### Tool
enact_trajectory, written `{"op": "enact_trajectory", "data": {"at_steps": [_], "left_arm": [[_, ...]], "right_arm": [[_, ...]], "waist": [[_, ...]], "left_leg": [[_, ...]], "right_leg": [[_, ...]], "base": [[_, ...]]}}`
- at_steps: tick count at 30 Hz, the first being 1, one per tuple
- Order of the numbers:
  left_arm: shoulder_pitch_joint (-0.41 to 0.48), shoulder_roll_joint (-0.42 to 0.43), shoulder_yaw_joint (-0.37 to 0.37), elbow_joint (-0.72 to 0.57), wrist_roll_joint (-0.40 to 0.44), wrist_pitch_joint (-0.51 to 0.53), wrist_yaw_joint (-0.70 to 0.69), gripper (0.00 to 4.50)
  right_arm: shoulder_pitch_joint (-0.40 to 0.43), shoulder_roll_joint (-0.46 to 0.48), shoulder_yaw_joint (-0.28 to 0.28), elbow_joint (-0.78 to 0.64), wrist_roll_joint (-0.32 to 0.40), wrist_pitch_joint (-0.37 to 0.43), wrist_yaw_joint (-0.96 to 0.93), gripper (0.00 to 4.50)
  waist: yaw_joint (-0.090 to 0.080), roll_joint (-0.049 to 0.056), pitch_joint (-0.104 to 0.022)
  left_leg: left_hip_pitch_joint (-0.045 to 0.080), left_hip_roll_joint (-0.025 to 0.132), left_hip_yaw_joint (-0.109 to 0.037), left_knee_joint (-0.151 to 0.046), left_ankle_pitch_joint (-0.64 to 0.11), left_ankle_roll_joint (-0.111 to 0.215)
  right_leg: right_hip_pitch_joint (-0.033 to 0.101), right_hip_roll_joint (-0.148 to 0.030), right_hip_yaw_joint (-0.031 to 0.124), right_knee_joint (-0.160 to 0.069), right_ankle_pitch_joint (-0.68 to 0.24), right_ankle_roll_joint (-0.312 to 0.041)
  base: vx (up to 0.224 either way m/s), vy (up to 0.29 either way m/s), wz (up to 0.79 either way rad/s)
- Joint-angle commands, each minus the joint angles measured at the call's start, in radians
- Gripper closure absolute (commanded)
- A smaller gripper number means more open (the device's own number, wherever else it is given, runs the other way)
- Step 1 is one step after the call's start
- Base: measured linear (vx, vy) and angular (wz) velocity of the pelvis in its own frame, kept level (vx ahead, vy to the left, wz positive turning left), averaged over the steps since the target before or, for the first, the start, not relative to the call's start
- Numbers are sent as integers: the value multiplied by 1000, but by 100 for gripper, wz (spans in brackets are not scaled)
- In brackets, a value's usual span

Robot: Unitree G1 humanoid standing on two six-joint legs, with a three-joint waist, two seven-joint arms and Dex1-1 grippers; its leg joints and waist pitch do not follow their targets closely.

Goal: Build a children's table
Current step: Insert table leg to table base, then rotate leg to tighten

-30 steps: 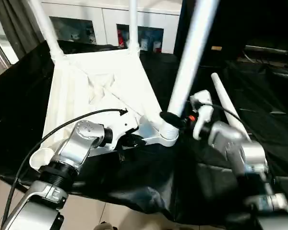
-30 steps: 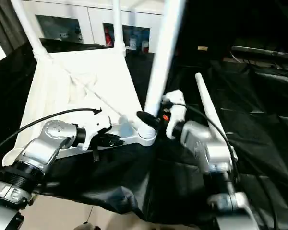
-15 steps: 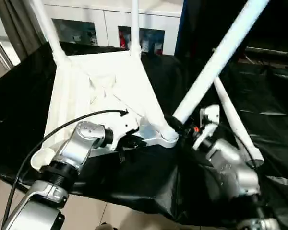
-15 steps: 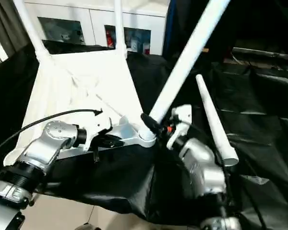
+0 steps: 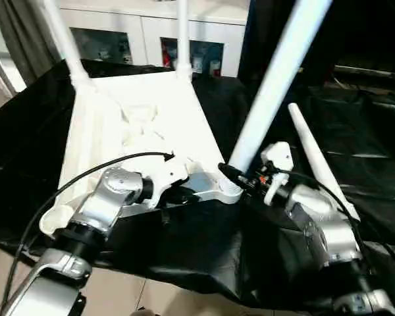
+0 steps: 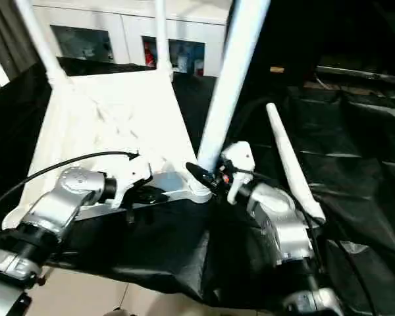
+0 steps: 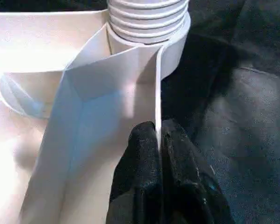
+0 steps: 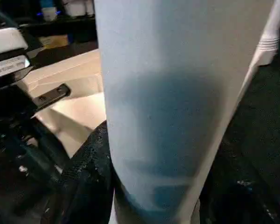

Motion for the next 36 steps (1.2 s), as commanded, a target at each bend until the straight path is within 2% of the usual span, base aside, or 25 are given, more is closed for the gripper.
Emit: {"op": "enact_trajectory", "data": {"at_steps": [1,4,5,6,10,14,17,19,20,21,22,23,25,29,31,32,34,36], "left_arm": [[14,12,-12,-46,-46,-37,-82,450],[12,24,-27,-52,-44,-49,-110,450],[10,31,-36,-52,-40,-61,-126,450],[9,34,-40,-52,-36,-64,-128,450],[-1,45,-58,-46,-24,-85,-154,450],[-1,56,-69,-62,-36,-93,-202,450],[1,66,-79,-74,-53,-92,-241,450],[-2,74,-89,-77,-56,-88,-261,450],[-2,74,-89,-77,-56,-88,-261,450],[-7,75,-91,-71,-51,-91,-260,450],[-19,69,-88,-52,-41,-96,-242,450],[-25,65,-85,-41,-35,-99,-232,450],[-46,48,-71,-6,-21,-95,-186,450],[-77,19,-45,35,-12,-67,-105,450],[-108,-2,-21,66,-8,-27,-33,450],[-121,-12,-9,78,-8,-7,-2,450],[-144,-28,10,93,-8,28,46,450],[-172,-48,30,116,-9,65,93,450]], "right_arm": [[10,-21,37,94,-21,91,40,261],[-8,-33,50,125,-28,93,81,261],[-18,-38,57,147,-35,87,105,261],[-22,-41,60,155,-37,85,119,261],[-21,-63,89,172,-47,66,193,261],[-12,-84,112,165,-44,58,253,261],[-16,-93,122,174,-48,59,292,261],[-23,-98,129,184,-53,54,313,261],[-23,-98,129,184,-53,54,313,261],[-29,-99,132,193,-57,50,322,261],[-37,-99,133,205,-61,43,326,261],[-41,-98,134,212,-63,40,328,261],[-51,-93,128,230,-69,30,319,261],[-70,-72,106,272,-95,7,229,261],[-101,-52,86,342,-136,-18,96,261],[-114,-44,77,370,-149,-25,42,261],[-130,-24,63,406,-161,-17,-50,261],[-142,9,56,432,-166,15,-135,261]], "waist": [[9,-18,-57],[9,-12,-56],[8,-16,-56],[8,-15,-56],[9,-21,-58],[16,-23,-59],[20,-19,-58],[21,-22,-57],[21,-19,-57],[20,-21,-55],[21,-16,-55],[20,-19,-56],[20,-17,-54],[22,-18,-47],[18,-19,-43],[17,-17,-43],[10,-21,-42],[6,-21,-42]], "left_leg": [[1,9,11,-60,-105,72],[2,12,9,-63,-126,65],[3,13,9,-64,-133,62],[4,14,9,-65,-136,59],[7,15,10,-65,-150,50],[9,16,12,-65,-152,49],[11,16,11,-67,-173,41],[13,16,11,-69,-195,33],[13,16,10,-70,-199,30],[14,16,10,-72,-211,27],[14,16,9,-73,-222,21],[15,17,9,-73,-228,17],[16,16,10,-74,-238,13],[22,18,9,-79,-304,2],[26,15,6,-83,-352,-18],[26,15,4,-84,-358,-26],[17,13,-3,-88,-359,-39],[12,11,-4,-88,-344,-36]], "right_leg": [[53,-60,33,-69,31,-247],[50,-62,33,-70,7,-248],[49,-62,33,-70,7,-248],[49,-62,33,-70,7,-249],[48,-62,34,-69,22,-254],[48,-61,34,-69,35,-255],[46,-62,34,-69,22,-257],[47,-62,34,-72,-6,-254],[46,-62,34,-72,-11,-254],[45,-61,34,-75,-31,-252],[45,-62,35,-77,-47,-250],[45,-62,35,-77,-54,-251],[43,-62,35,-80,-65,-252],[37,-65,36,-90,-178,-237],[31,-67,35,-100,-310,-205],[30,-68,35,-101,-333,-198],[34,-70,32,-105,-383,-168],[33,-68,32,-106,-371,-160]], "base": [[0,0,0],[0,0,0],[0,0,0],[0,0,0],[0,0,0],[0,0,0],[0,0,0],[0,0,0],[0,0,0],[0,0,0],[0,0,0],[0,0,0],[0,0,0],[0,0,0],[-33,-2,-1],[-51,-2,-2],[-29,1,-3],[0,0,0]]}}
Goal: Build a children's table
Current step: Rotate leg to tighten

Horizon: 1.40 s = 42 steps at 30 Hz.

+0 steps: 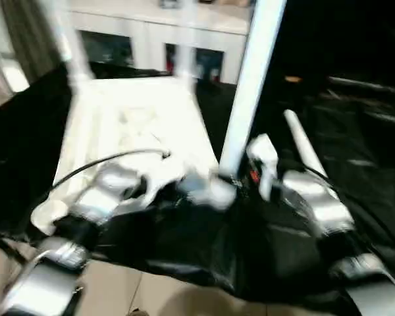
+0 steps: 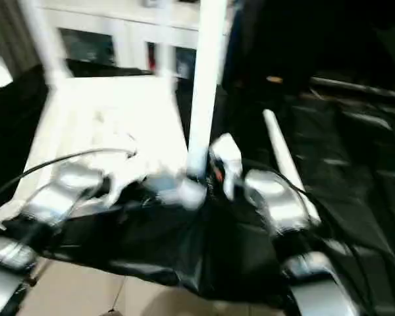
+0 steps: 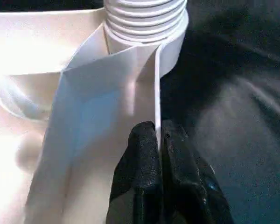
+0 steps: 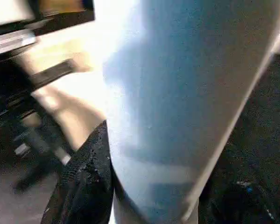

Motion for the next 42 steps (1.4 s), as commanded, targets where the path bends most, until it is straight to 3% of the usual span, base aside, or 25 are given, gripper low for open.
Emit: {"op": "enact_trajectory", "data": {"at_steps": [1,5,8,13,19,31,37,39,42], "left_arm": [[-62,-5,55,-33,-30,6,21,450],[-107,-36,72,18,-14,62,112,450],[-141,-62,80,69,8,95,199,450],[-160,-87,74,96,22,113,255,450],[-170,-97,76,119,31,115,305,450],[-177,-97,76,152,33,100,337,450],[-171,-90,70,152,36,60,332,450],[-158,-78,63,131,27,37,285,450],[-124,-43,43,81,7,-10,172,450]], "right_arm": [[46,-10,22,133,-95,81,-103,261],[3,84,-21,211,-73,143,-288,261],[-63,175,-96,319,-34,157,-509,261],[-132,260,-176,400,14,134,-706,261],[-166,294,-175,425,-26,105,-796,261],[-184,330,-175,454,-57,46,-825,261],[-163,340,-141,414,-70,-13,-699,261],[-143,329,-109,391,-76,-19,-594,261],[-106,284,-79,354,-77,-7,-431,261]], "waist": [[3,10,-39],[0,15,-41],[-8,19,-40],[-8,22,-44],[-5,22,-47],[-5,24,-43],[-4,23,-43],[0,20,-43],[-3,16,-46]], "left_leg": [[-3,7,1,-86,-338,-31],[-3,7,2,-85,-320,-22],[-6,3,-2,-88,-329,-42],[-6,5,0,-89,-291,-46],[-2,4,7,-88,-245,-40],[2,5,9,-94,-287,-42],[0,7,8,-95,-276,-35],[-2,7,8,-95,-271,-21],[-8,8,9,-92,-213,-5]], "right_leg": [[27,-65,34,-103,-363,-155],[25,-64,36,-100,-305,-175],[22,-66,34,-104,-354,-165],[25,-63,37,-94,-221,-185],[30,-58,36,-87,-97,-204],[27,-60,39,-97,-158,-186],[29,-60,38,-95,-132,-191],[32,-61,38,-97,-131,-194],[41,-62,37,-90,-51,-213]], "base": [[0,0,0],[0,0,0],[0,0,0],[0,0,0],[0,0,0],[0,0,0],[0,0,0],[0,0,0],[0,0,0]]}}
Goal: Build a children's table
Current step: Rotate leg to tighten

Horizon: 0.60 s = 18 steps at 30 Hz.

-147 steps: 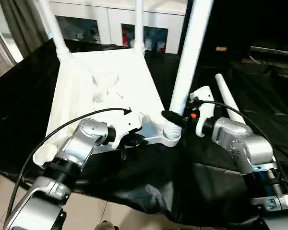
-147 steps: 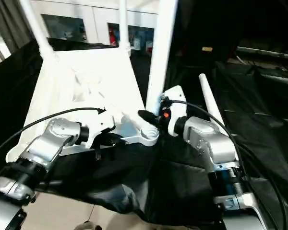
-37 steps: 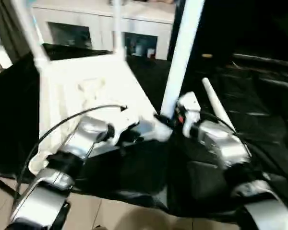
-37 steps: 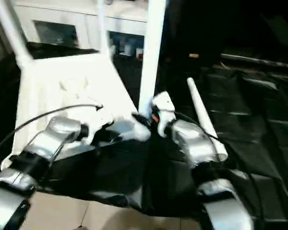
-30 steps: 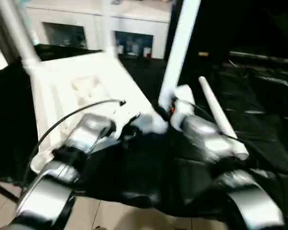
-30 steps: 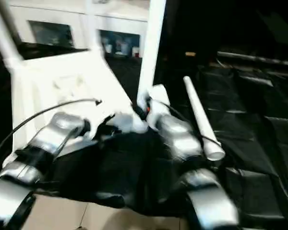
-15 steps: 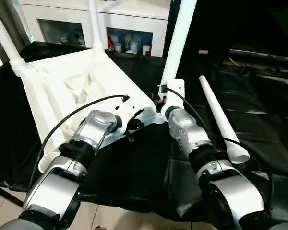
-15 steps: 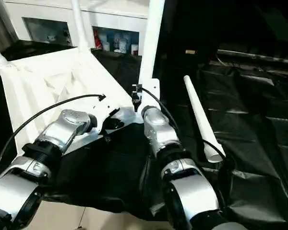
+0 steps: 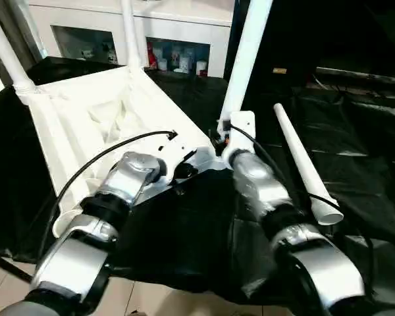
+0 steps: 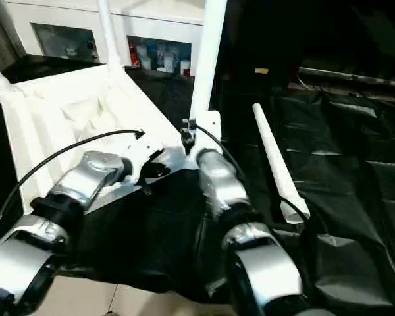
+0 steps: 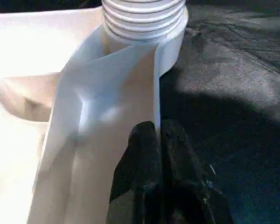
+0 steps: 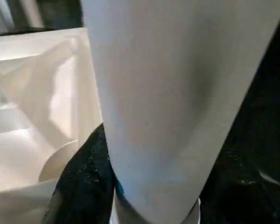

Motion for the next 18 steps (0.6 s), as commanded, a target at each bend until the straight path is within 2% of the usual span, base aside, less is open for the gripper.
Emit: {"op": "enact_trajectory", "data": {"at_steps": [1,2,3,5,7,8,9,14,15,16,18], "left_arm": [[-2,30,-1,-72,-12,-70,-58,450],[13,49,-8,-93,-24,-77,-112,450],[28,67,-14,-112,-36,-98,-163,450],[41,84,-20,-132,-45,-108,-205,450],[50,96,-23,-148,-55,-106,-238,450],[62,117,-29,-174,-70,-96,-292,450],[70,130,-32,-194,-85,-95,-334,450],[91,159,-38,-240,-112,-129,-425,450],[91,166,-37,-247,-117,-128,-445,450],[90,166,-37,-247,-117,-126,-447,450],[90,168,-36,-249,-115,-124,-456,450]], "right_arm": [[83,11,62,73,2,82,150,261],[99,-21,75,56,0,94,227,261],[111,-53,88,41,-1,111,296,261],[118,-83,92,29,7,136,357,261],[121,-105,95,20,11,152,407,261],[123,-146,102,4,16,181,490,261],[121,-174,111,-1,11,190,545,261],[115,-243,136,-19,-3,215,687,261],[108,-288,165,-26,-15,212,786,261],[107,-296,171,-27,-18,211,805,261],[107,-316,188,-37,-26,212,857,261]], "waist": [[12,17,-50],[11,17,-51],[12,18,-51],[13,20,-52],[14,20,-51],[15,23,-48],[16,21,-48],[19,21,-47],[28,22,-49],[30,19,-49],[43,22,-50]], "left_leg": [[-9,11,9,-63,-190,12],[-9,11,11,-60,-177,17],[-6,11,12,-58,-156,32],[-5,13,12,-57,-150,39],[-1,15,13,-59,-156,40],[1,16,14,-61,-183,35],[1,17,14,-61,-198,32],[2,20,15,-61,-201,29],[6,21,17,-59,-195,32],[6,21,18,-58,-193,35],[6,23,23,-54,-171,38]], "right_leg": [[53,-64,38,-65,-11,-219],[52,-64,40,-64,16,-225],[54,-62,38,-59,73,-246],[55,-63,37,-58,93,-254],[56,-61,35,-59,87,-262],[52,-64,36,-62,43,-265],[52,-63,35,-63,14,-265],[49,-64,36,-62,7,-272],[49,-64,35,-62,14,-273],[49,-62,34,-61,20,-276],[48,-63,33,-55,60,-287]], "base": [[0,0,0],[0,0,0],[0,0,0],[0,0,0],[0,0,0],[0,0,0],[0,0,0],[0,0,0],[0,0,0],[0,0,0],[0,0,0]]}}
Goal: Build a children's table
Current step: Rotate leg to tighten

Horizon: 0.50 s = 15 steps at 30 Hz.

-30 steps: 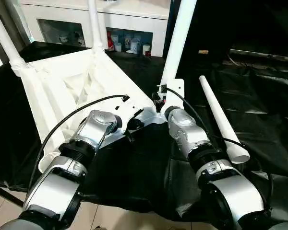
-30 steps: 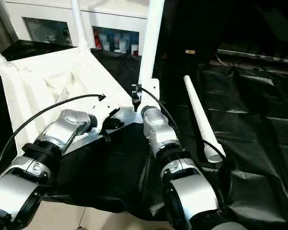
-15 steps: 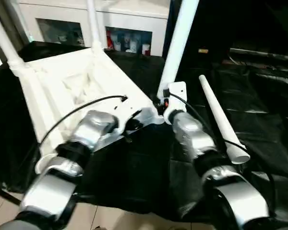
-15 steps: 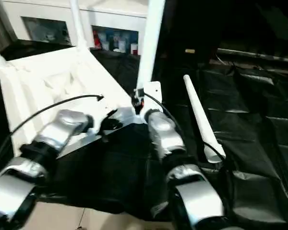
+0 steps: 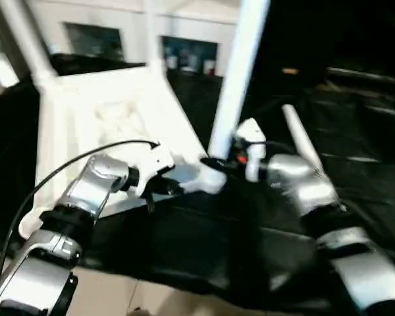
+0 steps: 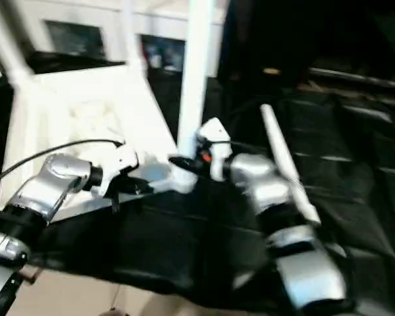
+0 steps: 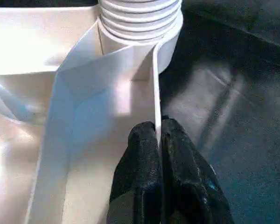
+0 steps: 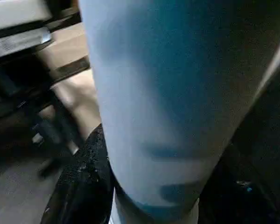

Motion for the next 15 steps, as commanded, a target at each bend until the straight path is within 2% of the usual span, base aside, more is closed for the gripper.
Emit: {"op": "enact_trajectory", "data": {"at_steps": [1,6,7,12,14,15], "left_arm": [[-22,1,0,-80,-53,-48,-103,450],[-14,14,-8,-104,-65,-35,-143,450],[-12,15,-8,-108,-66,-33,-146,450],[-13,11,-8,-109,-63,-31,-144,450],[-17,2,-6,-101,-54,-24,-119,450],[-25,-12,-2,-82,-40,-15,-79,450]], "right_arm": [[67,-39,52,95,-74,94,17,261],[64,-67,79,70,-66,124,122,261],[63,-71,84,68,-67,126,135,261],[62,-78,92,75,-77,121,144,261],[58,-64,71,93,-76,111,81,261],[47,-40,37,126,-76,114,-34,261]], "waist": [[0,20,-51],[15,21,-52],[16,19,-53],[19,19,-52],[19,19,-52],[18,18,-51]], "left_leg": [[6,16,16,-56,-171,38],[8,16,19,-56,-181,18],[6,17,19,-56,-178,17],[7,17,22,-56,-184,11],[7,17,21,-56,-185,7],[6,16,21,-57,-189,5]], "right_leg": [[47,-62,39,-54,64,-286],[46,-62,36,-54,33,-268],[49,-62,35,-53,41,-268],[46,-62,35,-53,25,-263],[46,-62,35,-54,13,-259],[46,-62,35,-55,3,-255]], "base": [[0,0,0],[0,0,0],[0,0,0],[0,0,0],[0,0,0],[0,0,0]]}}
